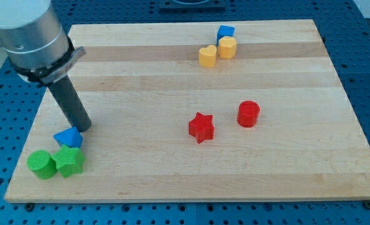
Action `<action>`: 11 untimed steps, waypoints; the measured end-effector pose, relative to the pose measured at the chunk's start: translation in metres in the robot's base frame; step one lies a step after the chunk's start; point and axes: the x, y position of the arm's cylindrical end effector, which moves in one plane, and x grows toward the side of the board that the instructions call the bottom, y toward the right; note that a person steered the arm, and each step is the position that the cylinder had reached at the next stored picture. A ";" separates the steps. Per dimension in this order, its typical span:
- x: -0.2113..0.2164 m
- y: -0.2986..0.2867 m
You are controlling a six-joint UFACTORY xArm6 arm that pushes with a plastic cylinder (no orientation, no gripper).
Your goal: Move the blue cube diagonally top left to the yellow heart
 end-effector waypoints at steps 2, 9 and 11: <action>-0.015 0.014; -0.248 0.246; -0.254 0.218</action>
